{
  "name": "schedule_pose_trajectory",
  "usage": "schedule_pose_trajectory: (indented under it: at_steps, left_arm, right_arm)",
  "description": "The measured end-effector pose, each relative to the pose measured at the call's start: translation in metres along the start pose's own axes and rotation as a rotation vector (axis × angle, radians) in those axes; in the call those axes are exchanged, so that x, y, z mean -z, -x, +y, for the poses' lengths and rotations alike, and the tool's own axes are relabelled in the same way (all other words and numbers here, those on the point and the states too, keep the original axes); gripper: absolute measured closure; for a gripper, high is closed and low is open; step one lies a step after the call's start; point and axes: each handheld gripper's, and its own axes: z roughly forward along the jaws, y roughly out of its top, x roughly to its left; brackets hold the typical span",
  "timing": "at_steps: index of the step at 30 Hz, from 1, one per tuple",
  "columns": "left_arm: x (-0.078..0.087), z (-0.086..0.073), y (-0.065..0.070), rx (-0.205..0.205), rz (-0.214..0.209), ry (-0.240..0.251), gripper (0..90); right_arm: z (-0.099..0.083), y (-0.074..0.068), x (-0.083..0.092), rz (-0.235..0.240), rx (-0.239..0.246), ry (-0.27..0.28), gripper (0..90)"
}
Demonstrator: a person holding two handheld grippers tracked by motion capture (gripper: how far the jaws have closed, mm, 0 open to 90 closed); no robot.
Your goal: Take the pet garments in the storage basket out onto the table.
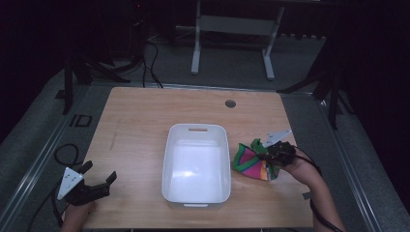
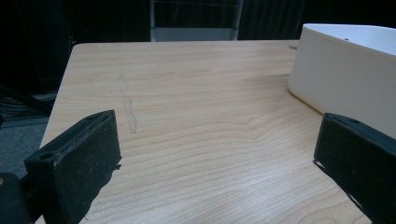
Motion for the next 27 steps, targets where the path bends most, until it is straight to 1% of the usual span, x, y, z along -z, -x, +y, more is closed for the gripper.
schedule_pose_trajectory:
  at_steps: [5,12,14,16,18,19,21,22,24,26,27]
  left_arm:
    - [0.000,0.000,0.000,0.000,-0.001,-0.001,0.9]
    - [0.000,0.000,0.000,0.000,0.000,0.000,0.9]
    - [0.000,0.000,0.000,0.000,0.000,0.000,0.9]
    - [0.000,0.000,0.000,0.000,0.000,0.000,0.9]
    - [0.000,0.000,0.000,0.001,0.000,0.001,0.9]
    - [0.000,0.000,0.000,0.002,0.000,0.001,0.9]
    - [0.000,0.000,0.000,0.002,0.001,0.001,0.9]
    - [0.000,0.000,0.000,0.001,0.001,0.000,0.9]
    - [0.000,0.000,0.000,0.001,0.002,0.001,0.9]
    - [0.000,0.000,0.000,0.001,0.001,0.002,0.9]
    - [0.000,0.000,0.000,0.001,0.001,0.002,0.9]
  right_arm:
    - [-0.006,-0.005,-0.021,0.009,-0.012,-0.015,82.1]
    - [-0.012,-0.011,-0.045,0.025,-0.035,-0.021,81.6]
    - [-0.013,-0.012,-0.049,0.029,-0.037,-0.011,81.7]
    - [-0.011,-0.012,-0.048,0.027,-0.036,-0.016,80.6]
    - [-0.009,-0.012,-0.046,0.023,-0.031,-0.026,75.2]
    - [-0.008,-0.012,-0.043,0.025,-0.027,-0.031,71.1]
    - [-0.004,-0.014,-0.037,0.019,-0.007,-0.033,59.1]
    - [-0.002,-0.015,-0.033,0.021,0.001,-0.031,54.7]
    - [0.002,-0.017,-0.024,-0.005,0.021,-0.010,47.7]
    - [0.005,-0.015,-0.013,0.001,0.001,0.024,42.7]
    - [0.006,-0.014,-0.008,-0.012,-0.001,0.042,39.0]
